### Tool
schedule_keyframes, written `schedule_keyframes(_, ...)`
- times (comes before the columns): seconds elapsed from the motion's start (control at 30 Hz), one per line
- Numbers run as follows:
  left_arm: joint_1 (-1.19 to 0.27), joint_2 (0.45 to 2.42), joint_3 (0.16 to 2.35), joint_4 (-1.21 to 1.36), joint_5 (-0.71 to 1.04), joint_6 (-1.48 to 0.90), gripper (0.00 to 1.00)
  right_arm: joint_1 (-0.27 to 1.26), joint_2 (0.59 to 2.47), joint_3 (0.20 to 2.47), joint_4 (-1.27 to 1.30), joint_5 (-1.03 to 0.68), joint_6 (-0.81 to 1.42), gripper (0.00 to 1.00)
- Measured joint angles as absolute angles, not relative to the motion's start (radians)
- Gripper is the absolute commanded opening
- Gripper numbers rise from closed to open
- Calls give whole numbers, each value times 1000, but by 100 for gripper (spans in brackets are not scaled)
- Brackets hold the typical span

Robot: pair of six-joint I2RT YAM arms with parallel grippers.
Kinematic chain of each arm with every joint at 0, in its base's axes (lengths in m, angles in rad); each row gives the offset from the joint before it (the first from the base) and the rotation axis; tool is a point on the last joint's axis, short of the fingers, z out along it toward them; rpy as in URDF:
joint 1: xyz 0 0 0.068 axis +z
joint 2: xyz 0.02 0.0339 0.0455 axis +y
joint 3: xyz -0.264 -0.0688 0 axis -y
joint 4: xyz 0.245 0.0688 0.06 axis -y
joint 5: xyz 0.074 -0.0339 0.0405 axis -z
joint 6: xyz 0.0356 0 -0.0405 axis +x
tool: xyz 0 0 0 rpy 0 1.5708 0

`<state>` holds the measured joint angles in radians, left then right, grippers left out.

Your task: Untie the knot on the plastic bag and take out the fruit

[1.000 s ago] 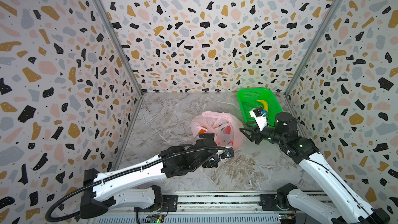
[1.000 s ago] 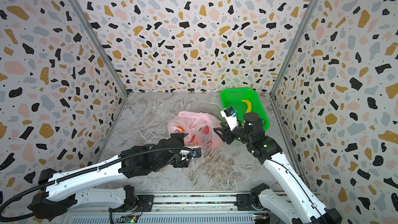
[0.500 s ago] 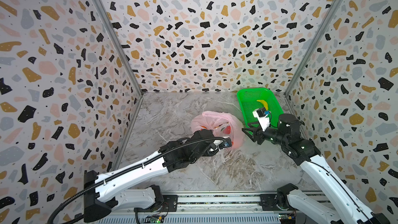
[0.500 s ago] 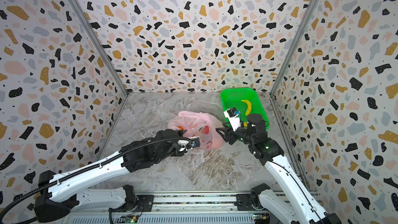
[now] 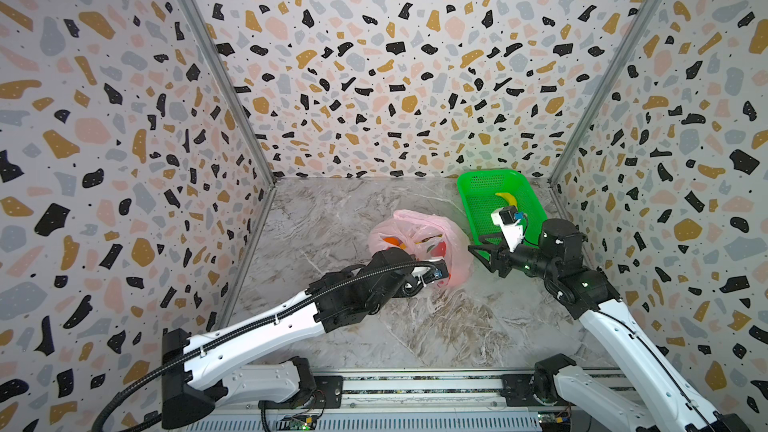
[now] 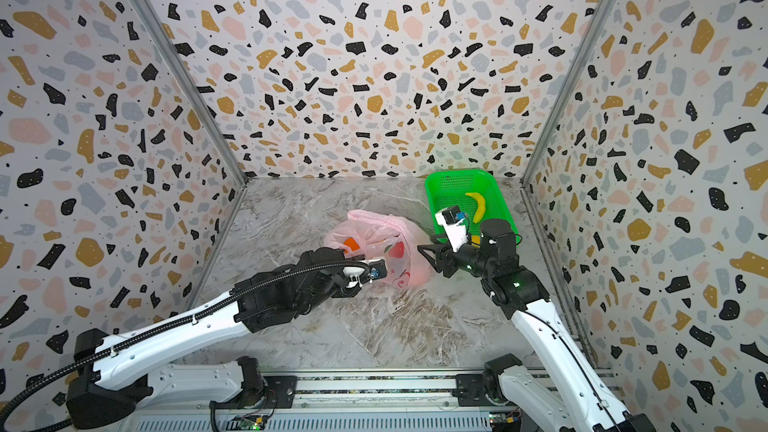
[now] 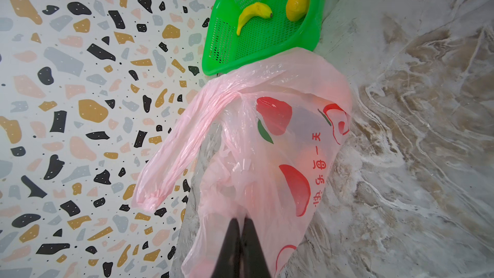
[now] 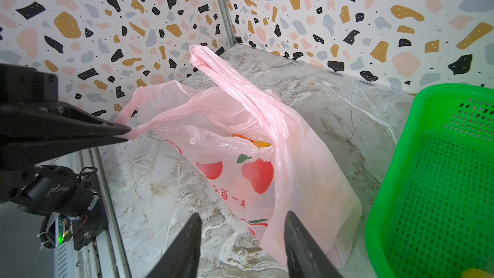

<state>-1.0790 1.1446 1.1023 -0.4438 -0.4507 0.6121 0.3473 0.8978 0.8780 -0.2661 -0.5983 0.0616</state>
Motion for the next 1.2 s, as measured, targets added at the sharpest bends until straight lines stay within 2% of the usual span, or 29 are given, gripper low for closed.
schedule_keyframes(0.13,-1064,1125,1109,-434,-459,515,0,377,910,878,-244,-626,73,51)
schedule_keyframes(0.47,-1062,922,1101,-424,-451,162,0,597,1027,928,-197,-644,106,51)
schedule_keyframes(0.87,-1070,760,918,-358,-438,-121,0,722,1348,1153,-162,-633,183,47)
schedule_keyframes(1.03,-1084,699,836,-303,-467,-184,0,742,1457,1176,-256,-523,189,47)
schedule_keyframes(1.2,-1090,622,829,-252,-523,-199,0,730,1514,1205,-398,-271,186,52)
